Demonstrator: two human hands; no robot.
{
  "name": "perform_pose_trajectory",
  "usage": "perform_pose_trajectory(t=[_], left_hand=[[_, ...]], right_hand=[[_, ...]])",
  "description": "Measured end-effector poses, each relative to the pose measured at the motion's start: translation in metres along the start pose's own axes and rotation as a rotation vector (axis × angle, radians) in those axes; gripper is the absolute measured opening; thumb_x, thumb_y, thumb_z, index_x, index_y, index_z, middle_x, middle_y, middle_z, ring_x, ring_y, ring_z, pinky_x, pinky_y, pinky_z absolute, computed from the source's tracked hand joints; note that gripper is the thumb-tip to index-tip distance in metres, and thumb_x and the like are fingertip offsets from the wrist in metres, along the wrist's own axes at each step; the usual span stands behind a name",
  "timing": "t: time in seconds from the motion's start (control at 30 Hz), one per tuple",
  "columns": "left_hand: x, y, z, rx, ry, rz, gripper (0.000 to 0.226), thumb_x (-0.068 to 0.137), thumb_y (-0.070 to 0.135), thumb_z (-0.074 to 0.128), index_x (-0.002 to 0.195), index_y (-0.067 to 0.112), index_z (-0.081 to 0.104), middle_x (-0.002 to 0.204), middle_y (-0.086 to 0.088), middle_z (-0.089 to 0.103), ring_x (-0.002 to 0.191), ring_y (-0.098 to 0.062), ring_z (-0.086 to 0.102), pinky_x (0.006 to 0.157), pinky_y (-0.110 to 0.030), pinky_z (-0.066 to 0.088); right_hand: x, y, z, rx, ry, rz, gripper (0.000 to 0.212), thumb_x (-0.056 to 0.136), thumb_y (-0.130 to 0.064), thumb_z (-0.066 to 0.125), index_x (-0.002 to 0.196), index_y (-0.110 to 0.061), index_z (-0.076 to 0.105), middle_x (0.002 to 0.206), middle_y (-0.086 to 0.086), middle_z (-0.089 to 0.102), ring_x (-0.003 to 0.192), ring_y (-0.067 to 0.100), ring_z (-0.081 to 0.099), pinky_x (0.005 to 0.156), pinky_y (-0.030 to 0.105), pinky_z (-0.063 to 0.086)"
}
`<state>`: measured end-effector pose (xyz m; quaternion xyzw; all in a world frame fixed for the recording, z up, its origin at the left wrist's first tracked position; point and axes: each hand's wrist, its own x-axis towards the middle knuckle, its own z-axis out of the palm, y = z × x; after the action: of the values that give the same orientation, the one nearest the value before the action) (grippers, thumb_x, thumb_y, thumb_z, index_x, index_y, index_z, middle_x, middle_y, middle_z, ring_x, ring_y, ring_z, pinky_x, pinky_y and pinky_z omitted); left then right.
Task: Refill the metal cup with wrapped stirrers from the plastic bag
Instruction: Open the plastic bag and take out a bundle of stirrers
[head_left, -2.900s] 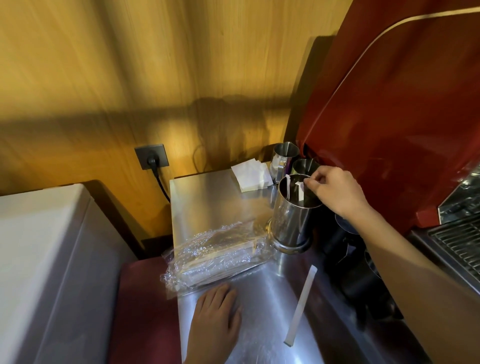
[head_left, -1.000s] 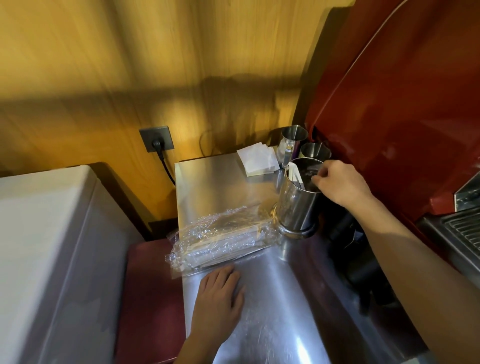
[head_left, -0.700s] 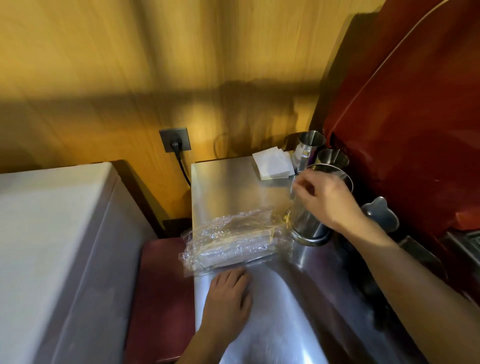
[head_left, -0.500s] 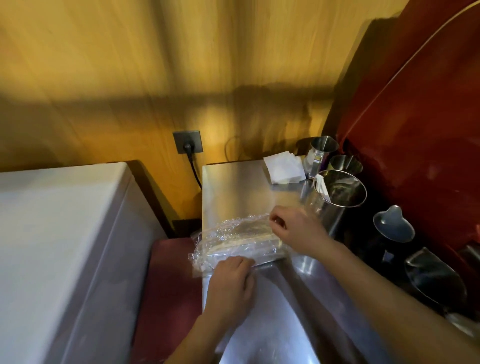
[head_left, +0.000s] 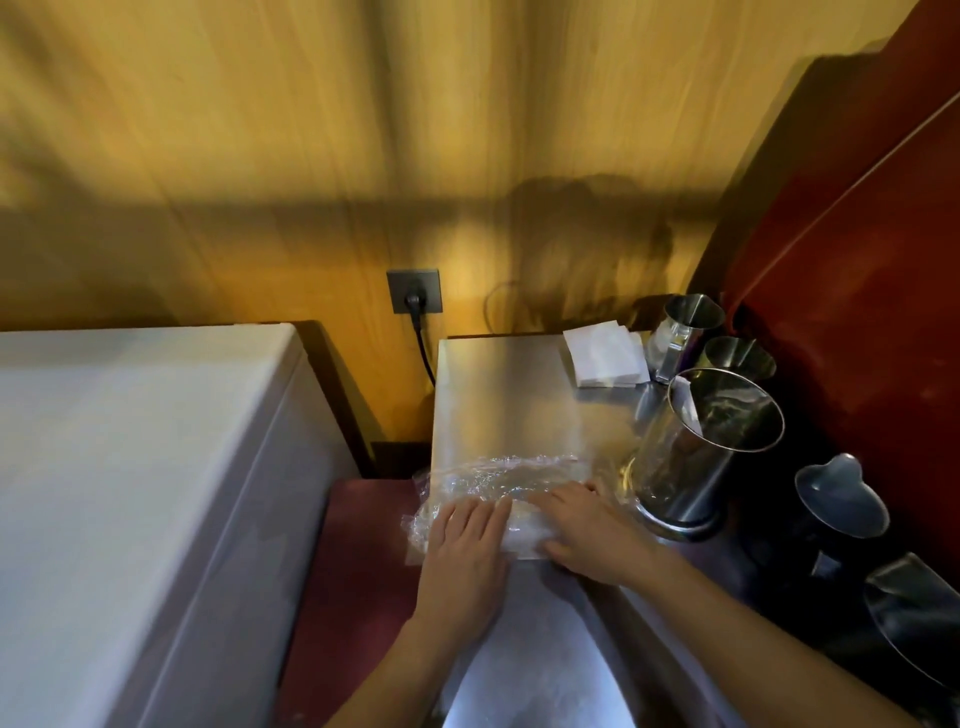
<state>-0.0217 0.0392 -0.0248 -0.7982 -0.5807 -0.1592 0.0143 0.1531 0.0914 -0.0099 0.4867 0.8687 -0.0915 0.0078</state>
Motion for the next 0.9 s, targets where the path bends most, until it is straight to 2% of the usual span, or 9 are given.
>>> perform_pose_trajectory(t=[0.1, 0.2, 0.3, 0.37, 0.43, 0.57, 0.73, 0.83, 0.9], left_hand=[[0.000, 0.003, -0.002, 0.006, 0.016, 0.035, 0.054, 0.055, 0.026, 0.073, 0.108, 0.021, 0.062, 0.095, 0.002, 0.066, 0.093, -0.023, 0.062, 0.092, -0.033, 0.031], [-0.001, 0.005, -0.004, 0.000, 0.025, 0.037, 0.041, 0.052, 0.021, 0.071, 0.093, 0.024, 0.063, 0.097, 0.001, 0.066, 0.097, -0.023, 0.061, 0.094, -0.034, 0.032], [-0.005, 0.008, -0.006, 0.028, 0.004, 0.040, 0.037, 0.051, 0.022, 0.075, 0.088, 0.022, 0.067, 0.115, -0.001, 0.068, 0.113, -0.021, 0.060, 0.101, -0.036, 0.041], [-0.008, 0.010, -0.007, 0.015, -0.024, 0.046, 0.037, 0.052, 0.023, 0.076, 0.088, 0.021, 0.067, 0.122, 0.000, 0.065, 0.119, -0.018, 0.056, 0.103, -0.037, 0.035], [-0.009, 0.013, -0.009, -0.005, -0.053, 0.056, 0.036, 0.052, 0.025, 0.076, 0.087, 0.021, 0.067, 0.123, 0.002, 0.065, 0.120, -0.015, 0.056, 0.101, -0.034, 0.029], [-0.013, 0.014, -0.016, 0.022, -0.087, 0.054, 0.042, 0.051, 0.029, 0.075, 0.091, 0.022, 0.066, 0.110, 0.009, 0.070, 0.110, -0.007, 0.060, 0.100, -0.033, 0.027], [-0.018, 0.017, -0.022, -0.026, -0.066, -0.005, 0.065, 0.059, 0.041, 0.062, 0.122, 0.026, 0.053, 0.092, 0.007, 0.062, 0.088, -0.016, 0.061, 0.095, -0.033, 0.027], [-0.014, 0.019, -0.026, -0.042, -0.031, -0.011, 0.049, 0.064, 0.058, 0.050, 0.097, 0.023, 0.063, 0.091, -0.002, 0.061, 0.090, -0.024, 0.060, 0.093, -0.035, 0.028], [-0.011, 0.020, -0.027, -0.051, -0.011, -0.026, 0.041, 0.065, 0.054, 0.051, 0.085, 0.020, 0.062, 0.104, -0.009, 0.065, 0.104, -0.028, 0.060, 0.098, -0.037, 0.027]], right_hand=[[0.007, 0.002, -0.004, 0.102, -0.023, -0.061, 0.045, 0.080, -0.043, 0.053, 0.120, -0.021, 0.051, 0.123, 0.003, 0.058, 0.115, 0.019, 0.048, 0.098, 0.035, 0.030], [0.016, 0.007, -0.015, 0.338, 0.000, 0.008, 0.028, 0.080, -0.045, 0.055, 0.097, -0.024, 0.060, 0.086, -0.004, 0.065, 0.077, 0.013, 0.054, 0.068, 0.026, 0.037], [0.031, 0.014, -0.018, 0.309, 0.031, 0.078, 0.020, 0.082, -0.035, 0.059, 0.099, -0.023, 0.059, 0.090, -0.004, 0.061, 0.089, 0.020, 0.058, 0.073, 0.030, 0.041], [0.042, 0.017, -0.016, 0.214, 0.046, 0.106, 0.032, 0.081, -0.032, 0.060, 0.108, -0.017, 0.056, 0.111, 0.004, 0.061, 0.107, 0.026, 0.053, 0.090, 0.036, 0.037], [0.049, 0.016, -0.015, 0.227, -0.005, 0.151, 0.043, 0.077, -0.038, 0.063, 0.113, -0.018, 0.052, 0.118, 0.003, 0.059, 0.112, 0.025, 0.051, 0.092, 0.036, 0.029], [0.055, 0.012, -0.007, 0.162, -0.120, 0.155, 0.039, 0.073, -0.039, 0.064, 0.106, -0.024, 0.048, 0.110, 0.000, 0.055, 0.110, 0.023, 0.047, 0.085, 0.038, 0.022], [0.060, 0.006, -0.012, 0.172, -0.207, 0.116, 0.007, 0.082, -0.029, 0.055, 0.076, -0.025, 0.056, 0.080, -0.005, 0.056, 0.098, 0.022, 0.054, 0.096, 0.042, 0.022], [0.063, 0.001, -0.020, 0.285, -0.137, 0.135, 0.022, 0.082, -0.024, 0.054, 0.061, -0.020, 0.053, 0.069, 0.000, 0.056, 0.080, 0.025, 0.057, 0.085, 0.038, 0.037], [0.066, -0.001, -0.028, 0.328, -0.102, 0.150, 0.020, 0.086, -0.022, 0.052, 0.067, -0.016, 0.055, 0.076, 0.011, 0.062, 0.080, 0.031, 0.060, 0.072, 0.034, 0.044]])
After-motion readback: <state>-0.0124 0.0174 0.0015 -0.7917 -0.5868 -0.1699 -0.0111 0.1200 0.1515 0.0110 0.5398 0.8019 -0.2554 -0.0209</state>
